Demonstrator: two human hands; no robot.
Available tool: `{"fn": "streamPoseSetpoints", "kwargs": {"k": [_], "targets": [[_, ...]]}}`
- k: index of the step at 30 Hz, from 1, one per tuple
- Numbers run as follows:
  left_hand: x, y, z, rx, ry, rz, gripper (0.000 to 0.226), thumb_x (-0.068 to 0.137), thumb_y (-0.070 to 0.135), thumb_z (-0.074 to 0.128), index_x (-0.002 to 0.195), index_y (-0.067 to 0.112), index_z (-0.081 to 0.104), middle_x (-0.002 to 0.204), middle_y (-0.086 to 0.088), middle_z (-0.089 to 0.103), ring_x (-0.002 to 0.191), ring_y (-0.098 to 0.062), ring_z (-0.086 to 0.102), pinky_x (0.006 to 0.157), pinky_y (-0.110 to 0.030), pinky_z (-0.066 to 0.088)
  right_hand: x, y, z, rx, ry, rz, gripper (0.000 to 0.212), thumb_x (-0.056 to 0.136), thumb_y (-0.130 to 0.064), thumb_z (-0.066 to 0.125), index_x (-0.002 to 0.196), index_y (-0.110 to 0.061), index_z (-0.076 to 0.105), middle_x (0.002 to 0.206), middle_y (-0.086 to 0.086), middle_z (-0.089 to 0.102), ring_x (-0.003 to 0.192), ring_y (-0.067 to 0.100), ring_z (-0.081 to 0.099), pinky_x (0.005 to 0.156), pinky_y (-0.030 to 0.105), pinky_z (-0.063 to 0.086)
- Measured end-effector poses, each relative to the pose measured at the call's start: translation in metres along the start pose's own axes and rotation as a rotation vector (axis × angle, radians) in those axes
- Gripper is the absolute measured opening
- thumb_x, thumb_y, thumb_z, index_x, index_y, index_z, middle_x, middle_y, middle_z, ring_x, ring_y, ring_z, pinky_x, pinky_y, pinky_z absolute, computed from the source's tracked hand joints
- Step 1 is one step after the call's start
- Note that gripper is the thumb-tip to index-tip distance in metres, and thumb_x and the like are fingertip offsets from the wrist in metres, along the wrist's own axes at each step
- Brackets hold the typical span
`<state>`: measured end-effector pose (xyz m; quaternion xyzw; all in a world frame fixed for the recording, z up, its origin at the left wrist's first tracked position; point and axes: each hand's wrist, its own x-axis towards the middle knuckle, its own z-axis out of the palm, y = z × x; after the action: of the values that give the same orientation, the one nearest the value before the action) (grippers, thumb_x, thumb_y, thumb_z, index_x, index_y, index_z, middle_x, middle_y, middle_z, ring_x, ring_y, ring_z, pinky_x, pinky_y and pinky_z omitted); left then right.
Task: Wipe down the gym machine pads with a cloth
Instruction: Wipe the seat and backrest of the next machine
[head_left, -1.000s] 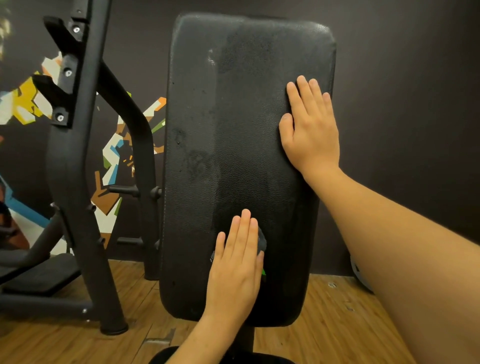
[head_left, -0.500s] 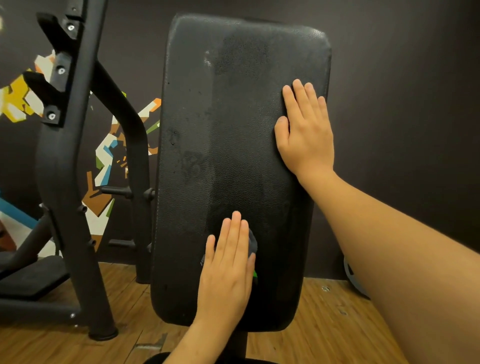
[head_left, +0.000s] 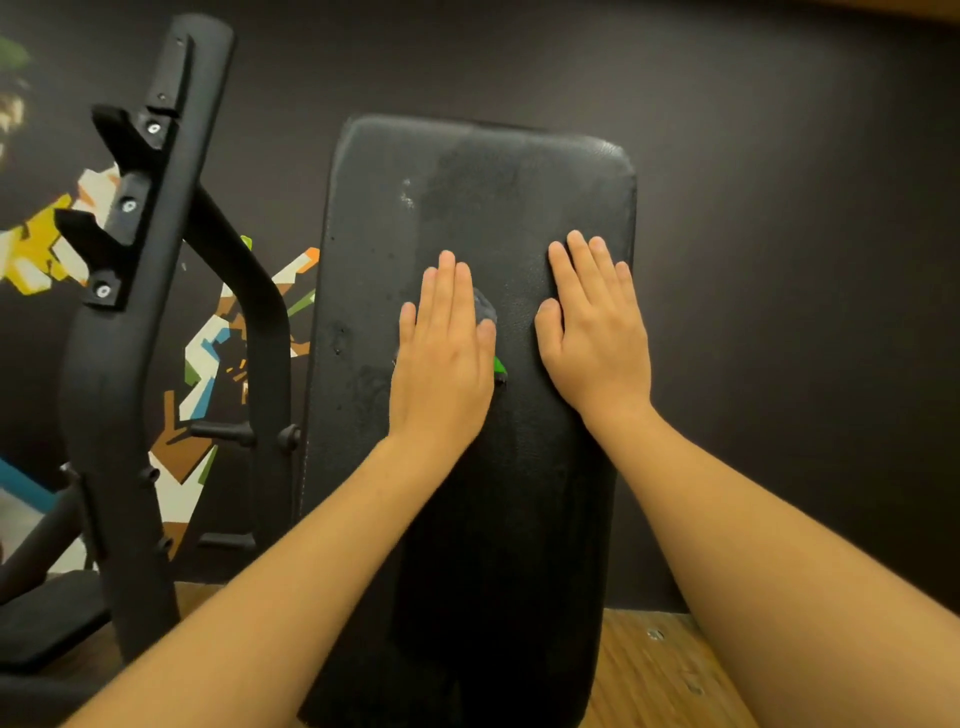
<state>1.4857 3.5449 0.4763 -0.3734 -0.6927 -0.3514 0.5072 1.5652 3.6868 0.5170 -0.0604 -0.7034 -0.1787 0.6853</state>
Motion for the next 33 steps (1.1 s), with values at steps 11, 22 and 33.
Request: {"fn": "streamPoseSetpoints", "kwargs": {"k": [11,22,33], "targets": [[0.145,-0.003,-0.026,0.111,0.024,0.049,0.057,0.111,0.026,0.023,0.161,0.003,0.008,0.17,-0.013,0.004,0.157,-0.028,0.004,0.124,-0.047,0.013,0.001,-0.001,0.0,-0.019,-0.003,-0.001,0.056,0.102,-0.027,0.037,0.155,-0.009,0.042,0.163,0.012,0.037,0.154,0.029,0.026,0.127,0.045,0.017],[0.196,-0.009,-0.046,0.149,0.022,0.061,0.058,0.111,0.027,0.026,0.161,0.003,0.008,0.17,-0.014,0.005,0.157,-0.03,0.003,0.126,-0.049,0.011,0.001,0.0,0.002,-0.006,0.008,-0.004,0.056,0.102,-0.027,0.038,0.155,-0.009,0.042,0.162,0.012,0.037,0.154,0.028,0.026,0.127,0.042,0.014],[0.142,-0.022,-0.03,0.102,0.028,0.113,0.058,0.111,0.025,0.026,0.161,0.004,0.005,0.17,-0.012,-0.001,0.157,-0.028,0.0,0.125,-0.046,0.009,0.001,0.0,0.004,-0.015,0.019,-0.009,0.056,0.101,-0.026,0.037,0.154,-0.007,0.044,0.161,0.014,0.039,0.152,0.031,0.029,0.126,0.046,0.019]]}}
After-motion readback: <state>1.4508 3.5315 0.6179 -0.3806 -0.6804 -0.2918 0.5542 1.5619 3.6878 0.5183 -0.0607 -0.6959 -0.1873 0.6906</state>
